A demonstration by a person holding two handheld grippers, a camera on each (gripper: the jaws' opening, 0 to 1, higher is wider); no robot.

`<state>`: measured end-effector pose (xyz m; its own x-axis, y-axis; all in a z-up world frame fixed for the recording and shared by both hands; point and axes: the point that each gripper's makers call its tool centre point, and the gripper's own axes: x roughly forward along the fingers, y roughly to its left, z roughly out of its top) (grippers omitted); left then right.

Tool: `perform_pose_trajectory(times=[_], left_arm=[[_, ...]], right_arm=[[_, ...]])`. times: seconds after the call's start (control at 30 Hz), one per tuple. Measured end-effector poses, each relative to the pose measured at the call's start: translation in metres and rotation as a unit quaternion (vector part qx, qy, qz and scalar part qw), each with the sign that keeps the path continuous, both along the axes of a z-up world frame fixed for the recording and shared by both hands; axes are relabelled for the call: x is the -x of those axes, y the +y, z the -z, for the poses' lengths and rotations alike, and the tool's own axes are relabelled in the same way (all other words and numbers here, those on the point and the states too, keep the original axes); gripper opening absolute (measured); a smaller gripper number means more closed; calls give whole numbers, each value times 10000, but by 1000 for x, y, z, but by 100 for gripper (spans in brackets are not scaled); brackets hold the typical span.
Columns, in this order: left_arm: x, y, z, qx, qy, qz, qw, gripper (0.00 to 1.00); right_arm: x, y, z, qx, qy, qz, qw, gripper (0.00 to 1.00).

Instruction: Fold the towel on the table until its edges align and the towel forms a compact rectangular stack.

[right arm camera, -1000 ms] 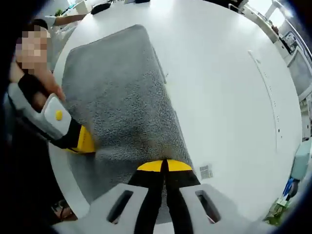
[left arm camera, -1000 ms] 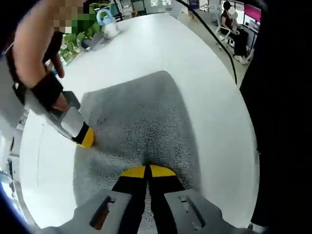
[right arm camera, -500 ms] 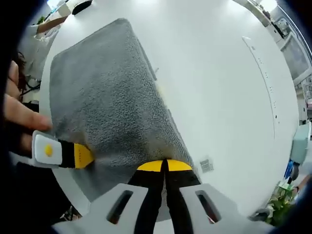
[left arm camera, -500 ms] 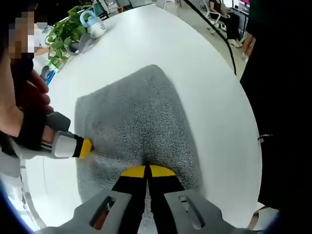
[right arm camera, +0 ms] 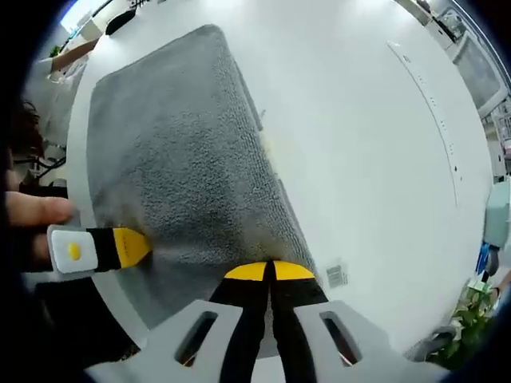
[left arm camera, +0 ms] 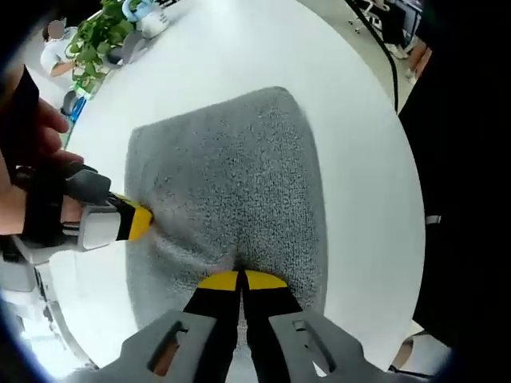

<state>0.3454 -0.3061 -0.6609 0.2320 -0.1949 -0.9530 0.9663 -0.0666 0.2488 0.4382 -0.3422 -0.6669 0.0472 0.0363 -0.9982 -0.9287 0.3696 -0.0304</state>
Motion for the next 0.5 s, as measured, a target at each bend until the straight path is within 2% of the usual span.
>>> perform_pose_trajectory(times=[0.13, 0.3, 0.4, 0.5], left_arm=[[-1, 1, 0, 119, 171, -530, 9984, 1], [-1, 1, -1, -13, 232, -958, 9951, 1], [-1, 1, -1, -141, 119, -1242, 9921, 1], [0, 2, -1, -130, -45, -1407, 9900, 1]], right_arm=[[0, 0, 0, 122, -111, -384, 9991, 0], [2, 0, 0, 283, -159, -808, 9962, 0], [2, 0, 0, 423, -145, -1075, 9932, 0], [2, 0, 0, 450, -163, -1127, 9925, 0]])
